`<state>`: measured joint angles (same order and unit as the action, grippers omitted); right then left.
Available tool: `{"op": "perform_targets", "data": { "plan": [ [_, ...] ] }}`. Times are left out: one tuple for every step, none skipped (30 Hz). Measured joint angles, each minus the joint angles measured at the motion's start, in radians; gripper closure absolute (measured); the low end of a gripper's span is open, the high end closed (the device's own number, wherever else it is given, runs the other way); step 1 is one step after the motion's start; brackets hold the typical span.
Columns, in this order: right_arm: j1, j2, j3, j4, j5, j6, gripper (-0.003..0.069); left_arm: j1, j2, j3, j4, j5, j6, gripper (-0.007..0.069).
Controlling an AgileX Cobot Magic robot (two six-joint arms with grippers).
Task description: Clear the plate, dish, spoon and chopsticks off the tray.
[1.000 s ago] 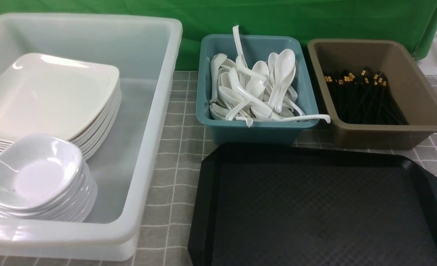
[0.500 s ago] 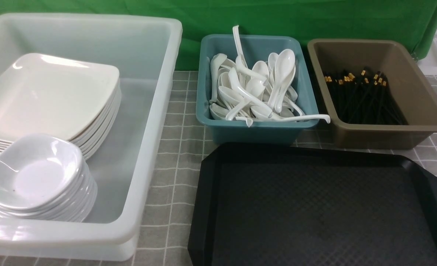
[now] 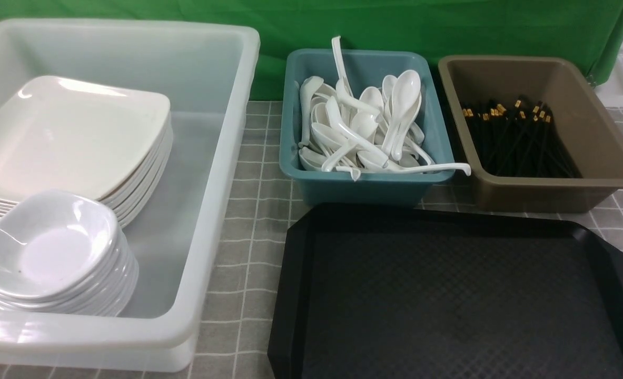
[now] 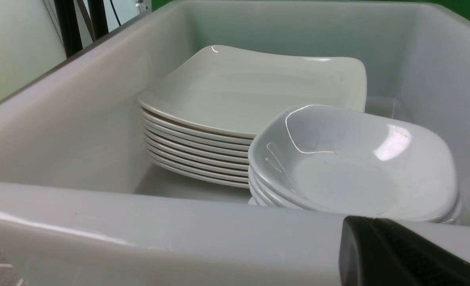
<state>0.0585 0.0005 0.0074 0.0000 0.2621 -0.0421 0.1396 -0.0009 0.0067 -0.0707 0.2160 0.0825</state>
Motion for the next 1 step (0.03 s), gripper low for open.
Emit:
{"op": "perform_targets", "data": {
  "plan": [
    [0.0,0.0,0.0,0.0,0.0,-0.001,0.0424,0.0,0.0,0.0,0.0,0.0,0.0,0.0603]
  ]
}}
